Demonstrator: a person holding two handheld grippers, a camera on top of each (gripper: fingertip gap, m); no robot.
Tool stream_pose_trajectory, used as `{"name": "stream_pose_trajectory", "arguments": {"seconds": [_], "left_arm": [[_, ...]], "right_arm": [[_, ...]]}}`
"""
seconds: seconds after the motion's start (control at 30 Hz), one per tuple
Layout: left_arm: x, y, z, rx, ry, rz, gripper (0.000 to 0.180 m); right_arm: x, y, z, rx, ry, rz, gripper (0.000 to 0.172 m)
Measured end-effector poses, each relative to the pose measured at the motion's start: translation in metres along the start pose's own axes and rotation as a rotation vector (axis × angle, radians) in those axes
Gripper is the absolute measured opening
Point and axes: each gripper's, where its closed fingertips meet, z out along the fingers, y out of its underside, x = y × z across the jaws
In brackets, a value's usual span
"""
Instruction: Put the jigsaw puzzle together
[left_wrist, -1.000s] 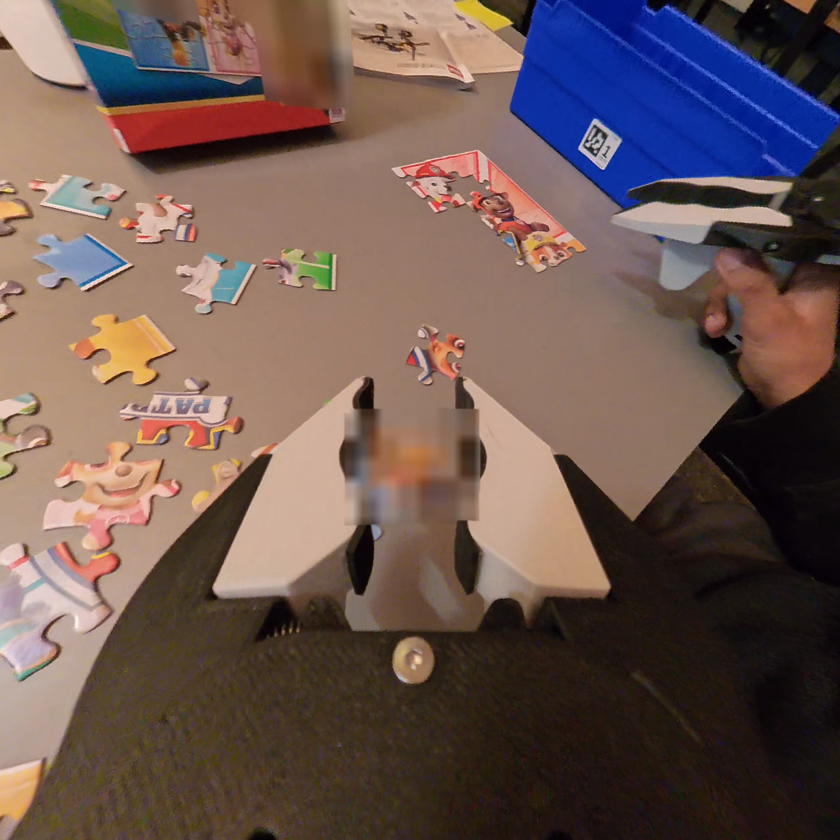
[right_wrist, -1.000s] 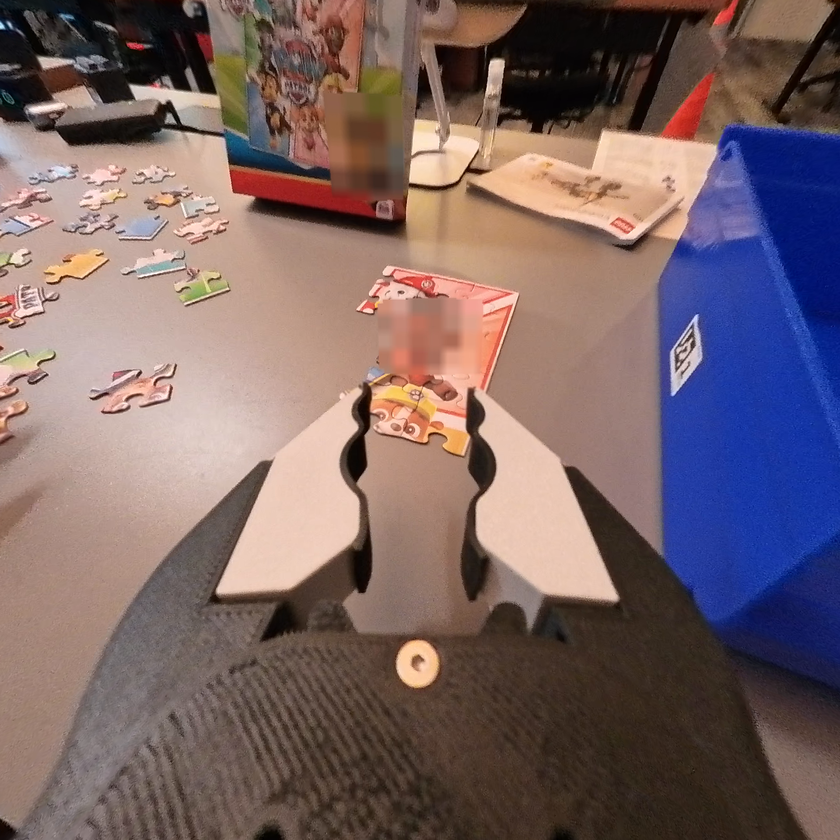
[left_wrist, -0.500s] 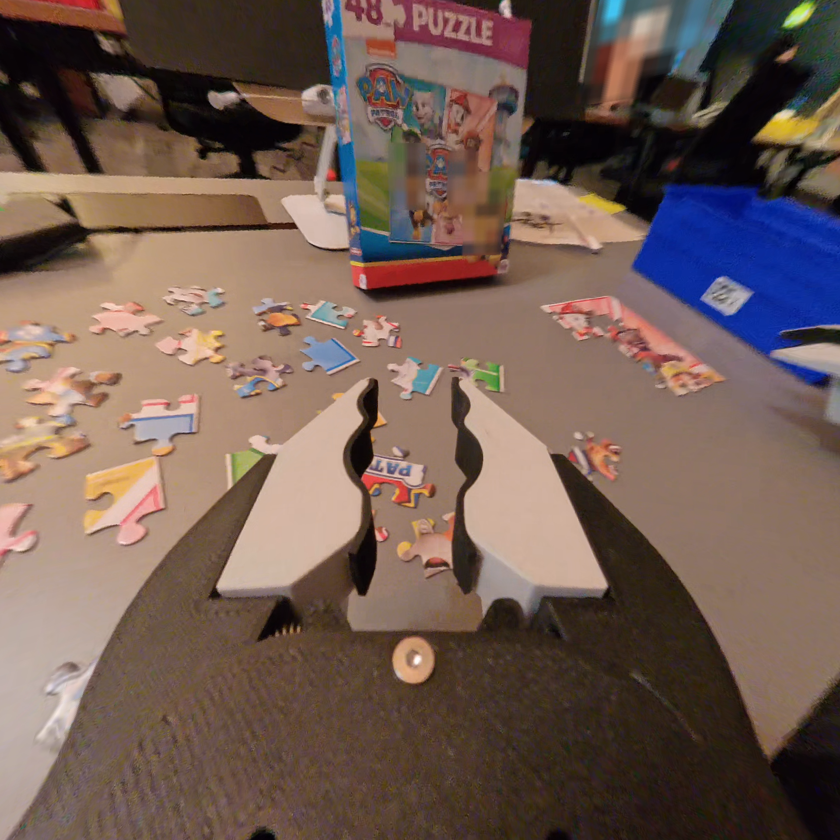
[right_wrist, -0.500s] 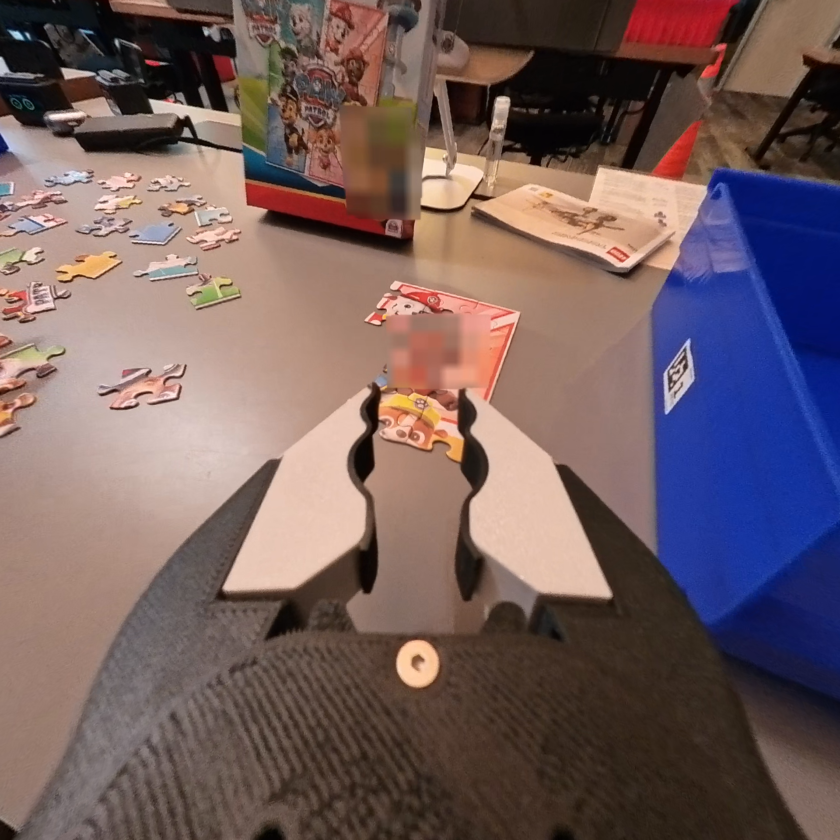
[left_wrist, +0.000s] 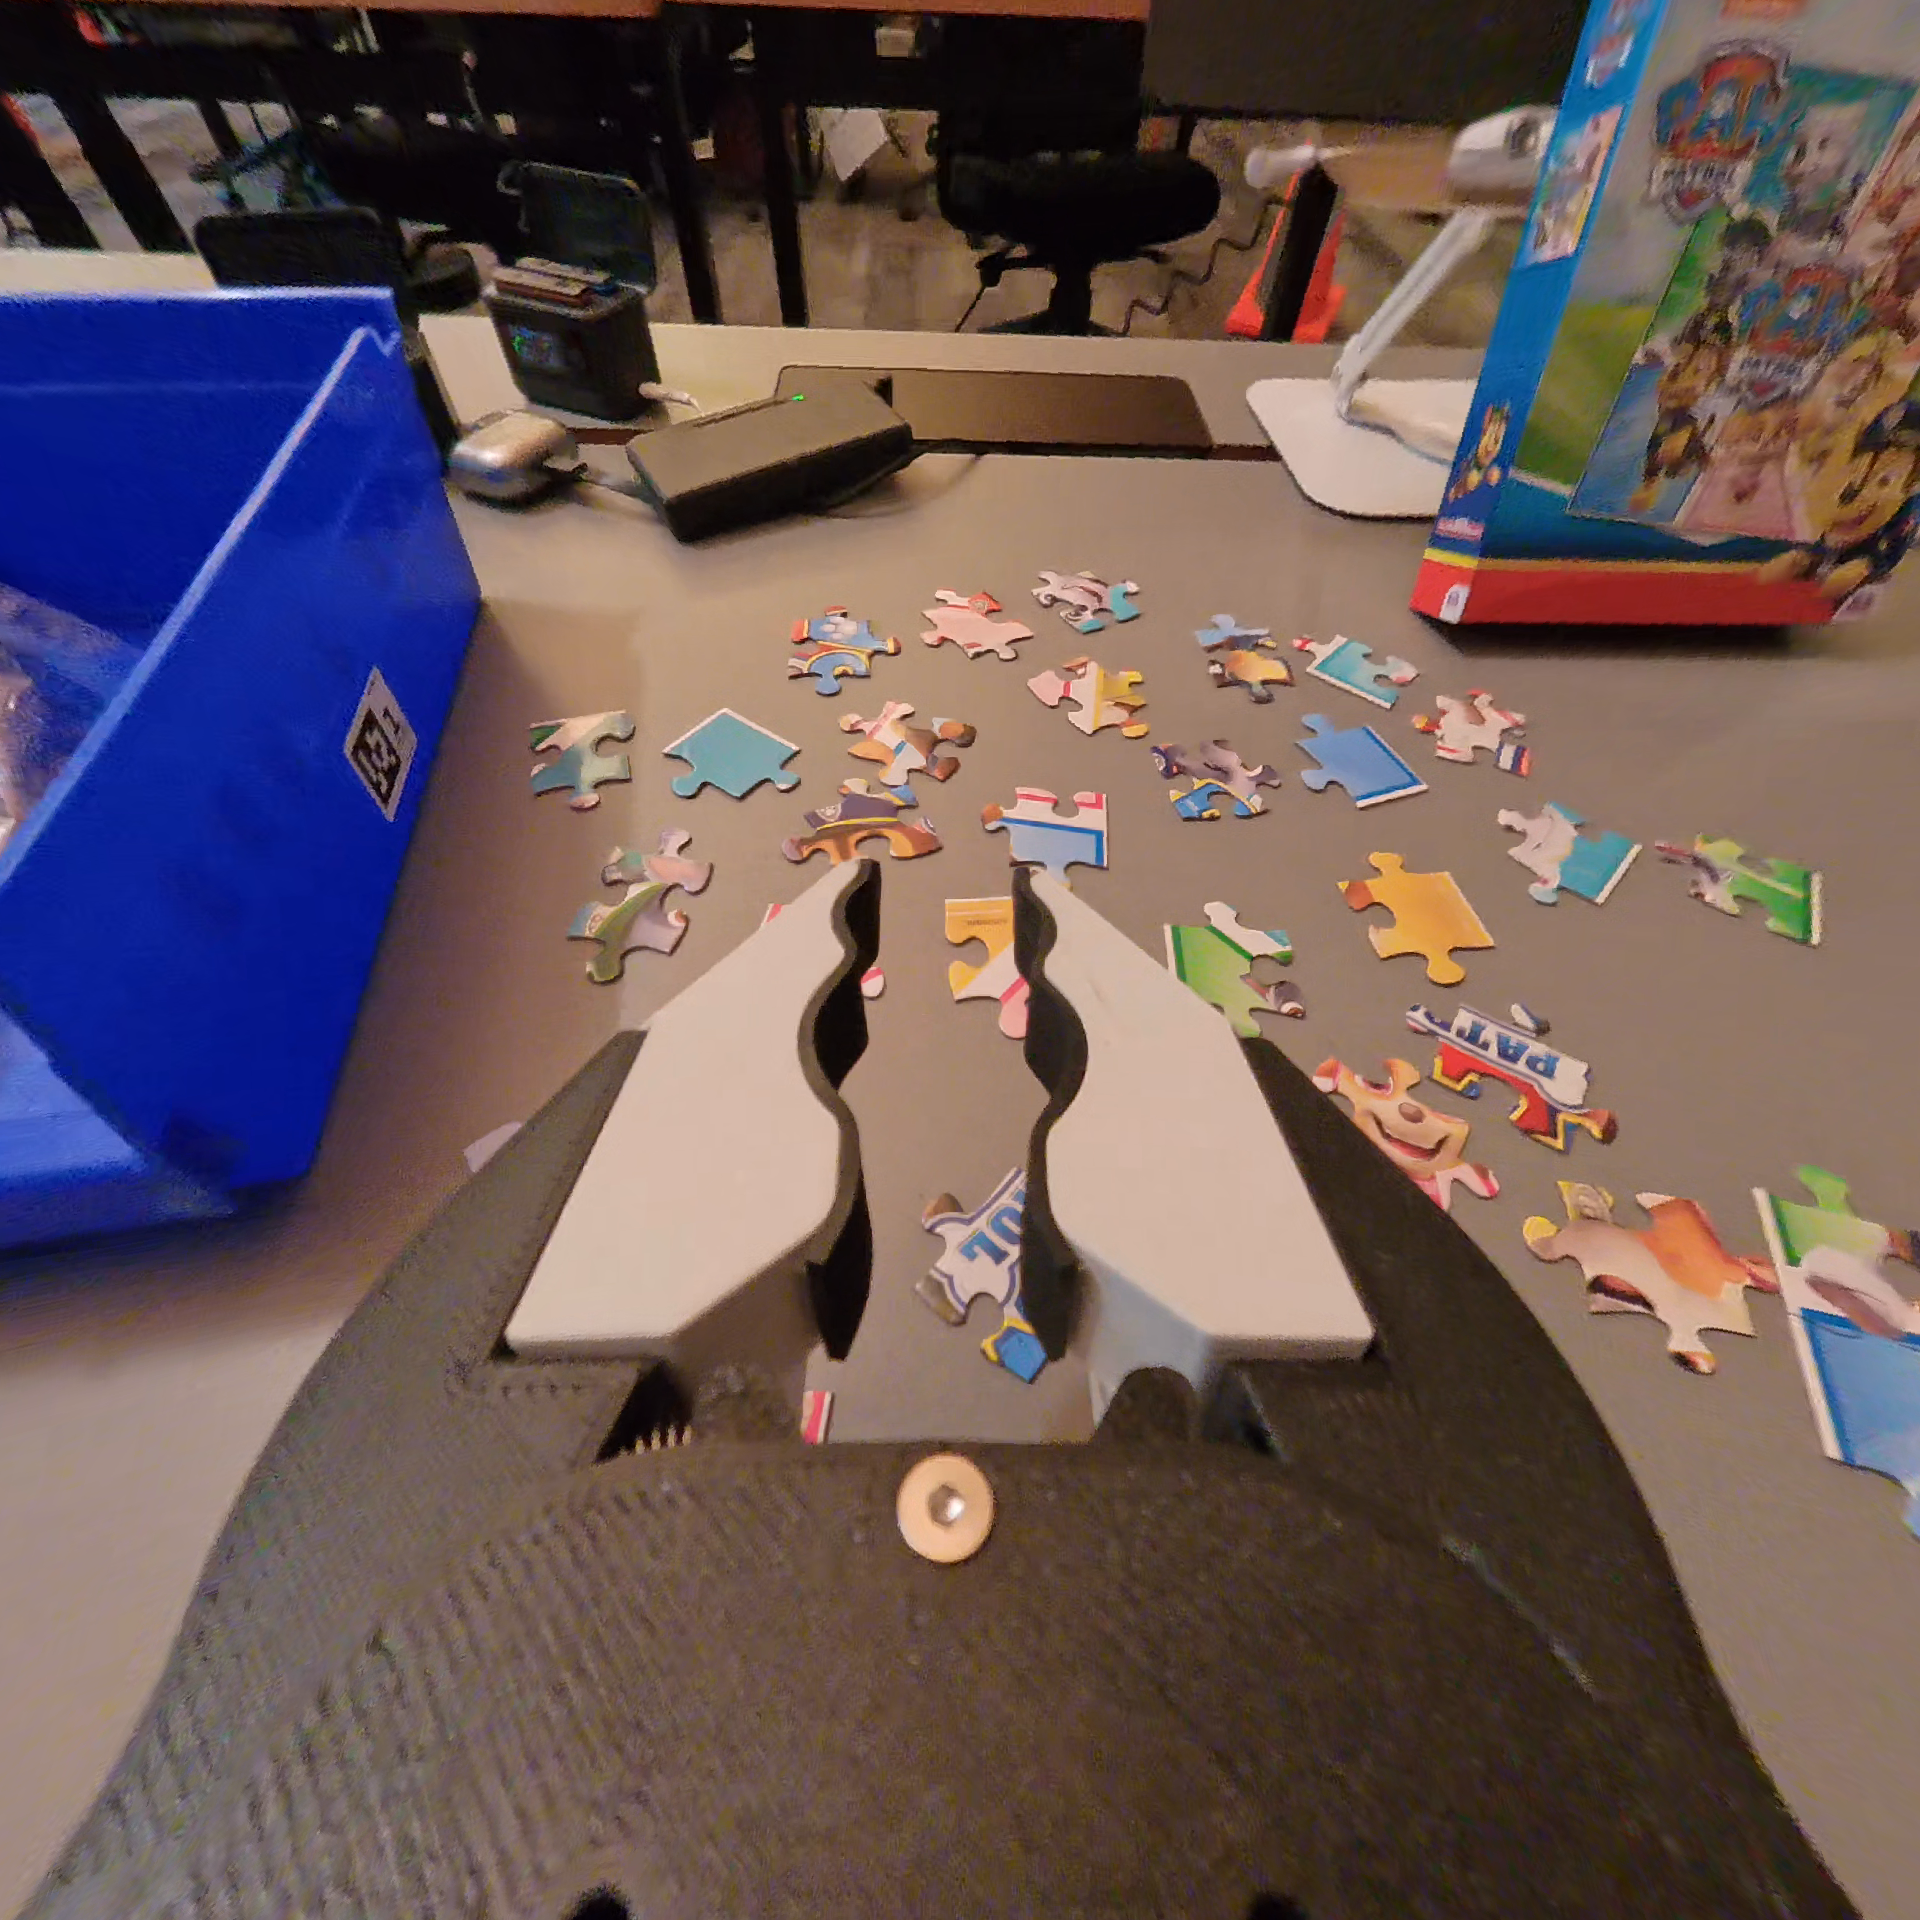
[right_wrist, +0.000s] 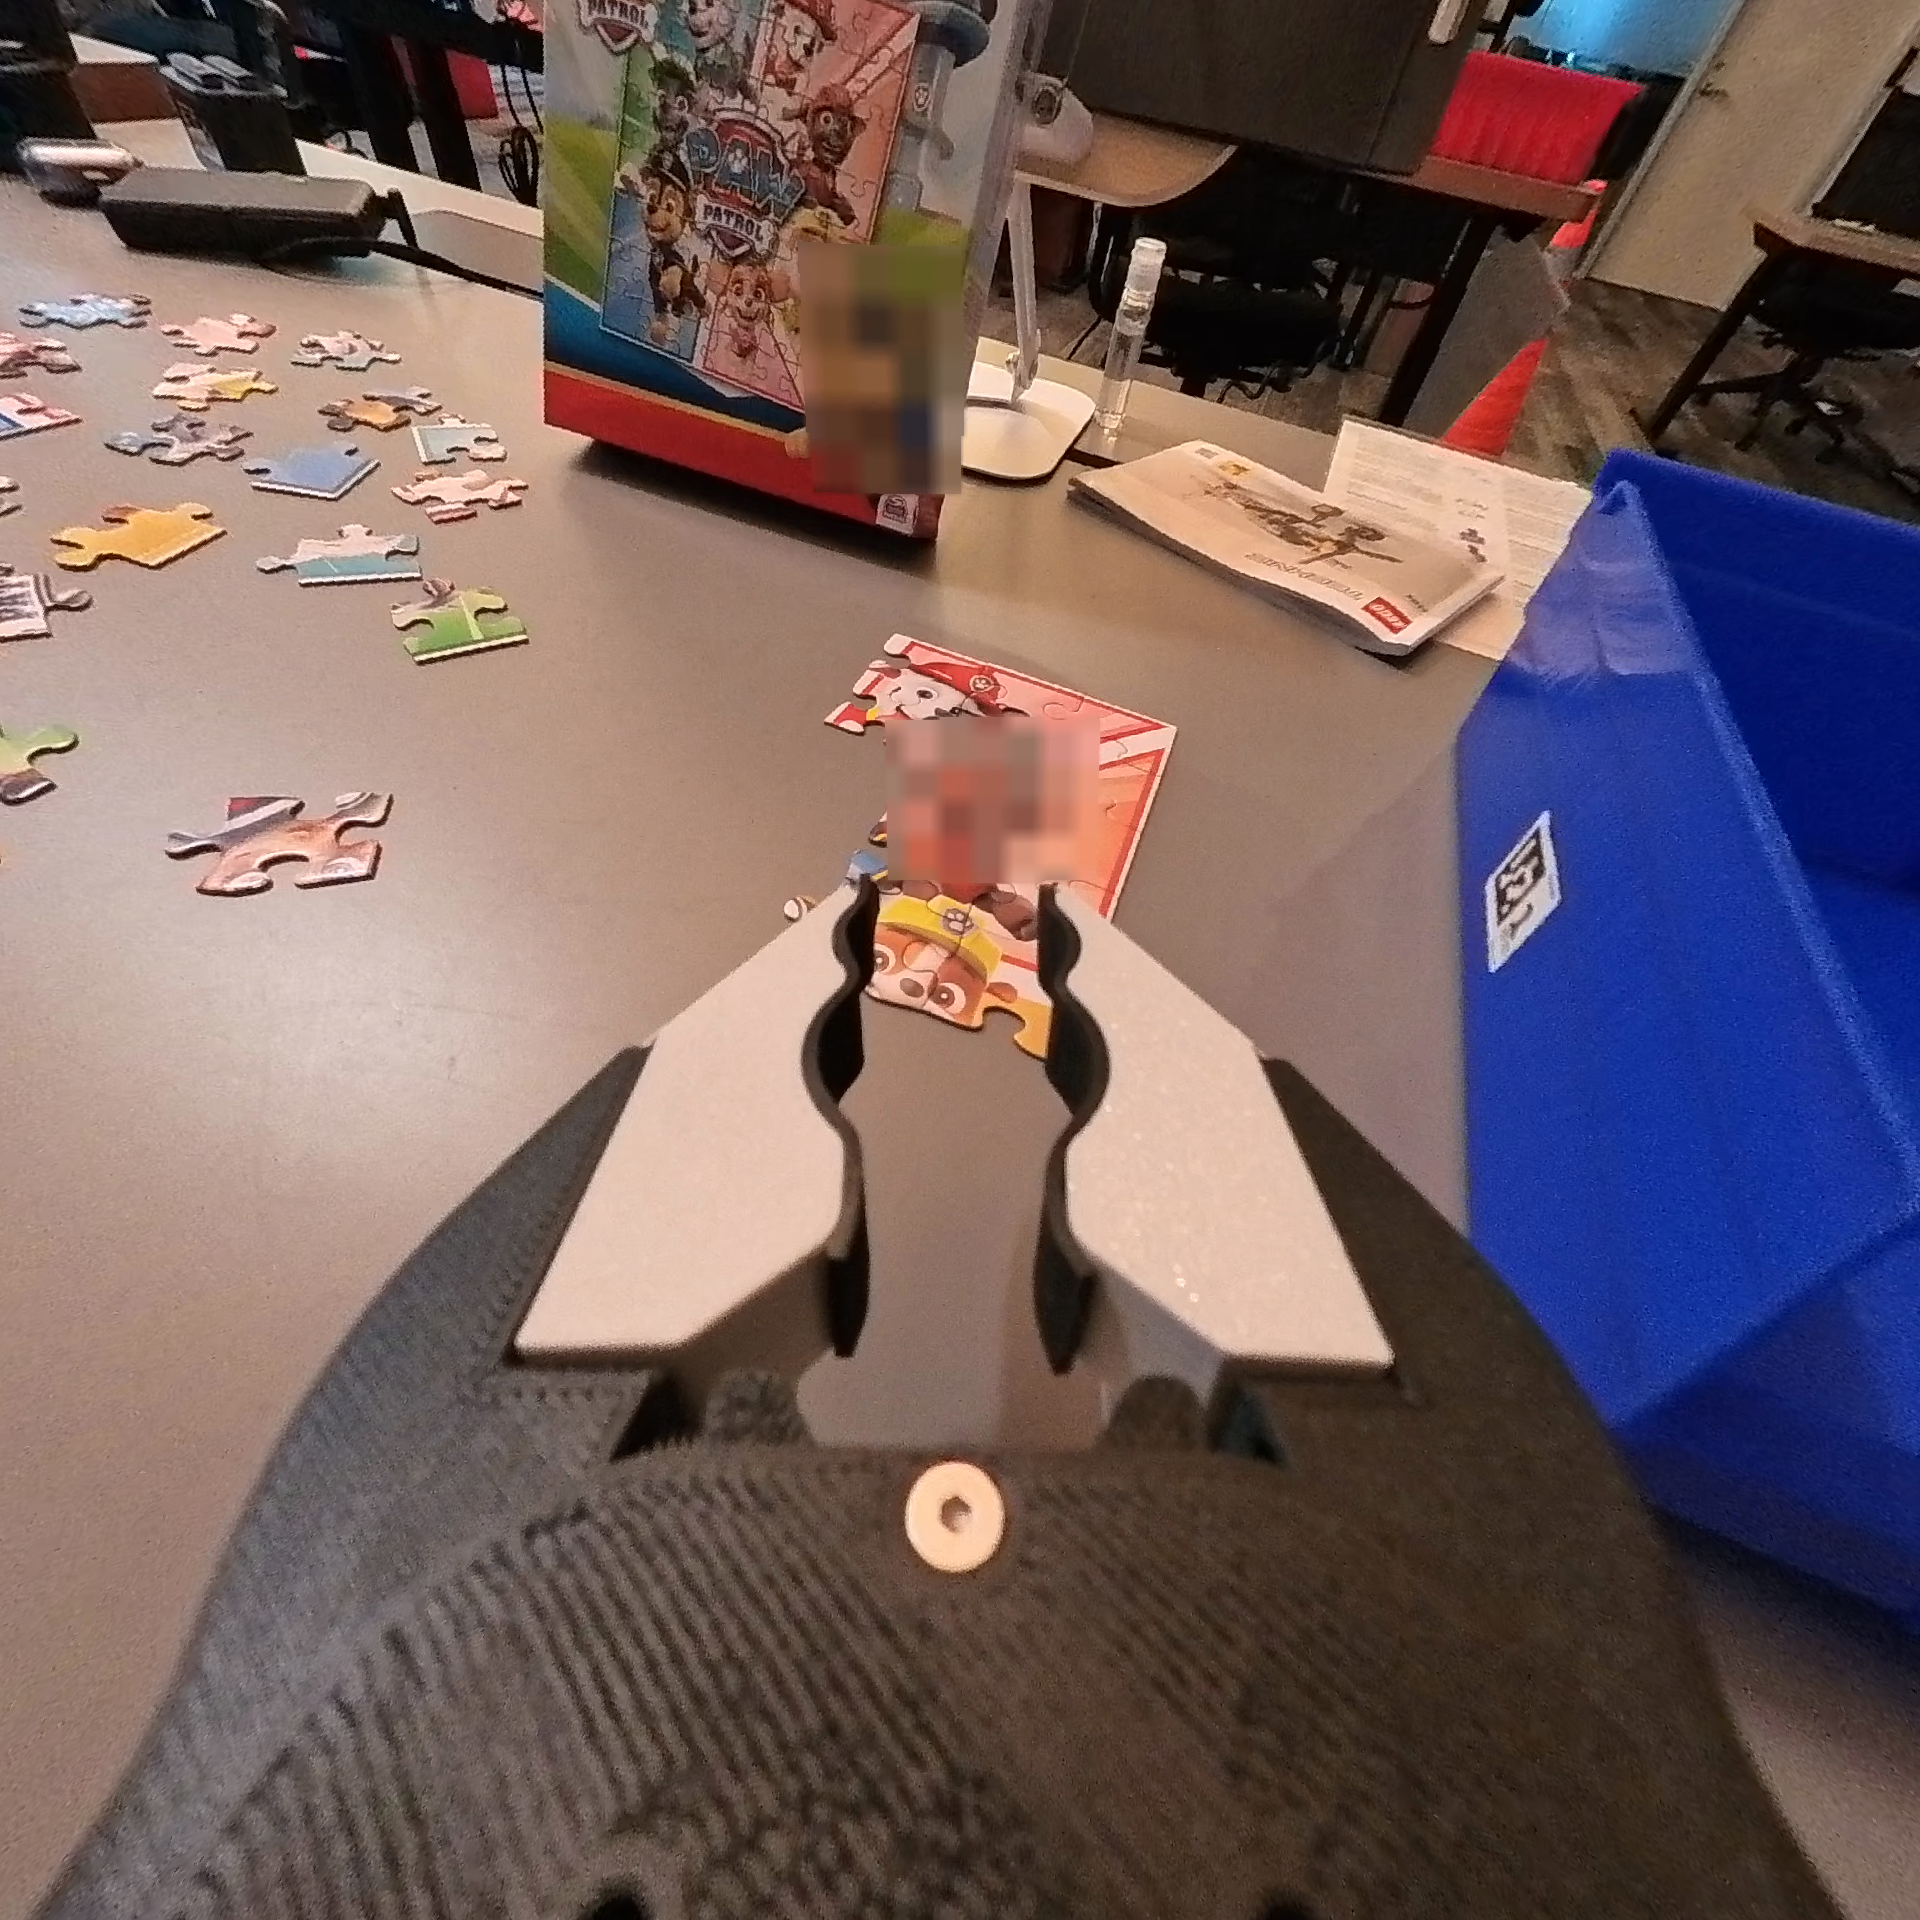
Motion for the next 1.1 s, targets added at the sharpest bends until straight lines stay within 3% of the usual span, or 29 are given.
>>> {"name": "stream_pose_trajectory", "arguments": {"seconds": [0.13,0.37,0.6,0.77,0.87,1.0,1.1], "left_arm": [[0.001,0.002,-0.004,0.025,0.072,-0.076,0.022],[0.029,0.014,0.002,-0.01,0.182,-0.042,0.022],[0.089,0.022,-0.008,-0.08,0.468,-0.003,0.022],[0.109,0.028,-0.014,-0.132,0.548,0.015,0.022],[0.133,0.046,-0.022,-0.246,0.663,0.046,0.032],[0.147,0.075,-0.018,-0.374,0.614,0.182,0.056],[0.162,0.078,-0.02,-0.375,0.626,0.224,0.061]], "right_arm": [[0.0,0.001,0.001,-0.011,-0.002,0.0,0.03],[-0.001,0.003,0.003,-0.029,-0.003,-0.002,0.031],[-0.002,0.006,0.005,-0.048,-0.004,-0.013,0.032],[-0.003,0.007,0.006,-0.055,-0.005,-0.02,0.032],[-0.003,0.007,0.006,-0.057,-0.006,-0.02,0.032],[-0.003,0.007,0.006,-0.057,-0.005,-0.023,0.032],[-0.004,0.007,0.006,-0.058,-0.005,-0.027,0.032]]}}
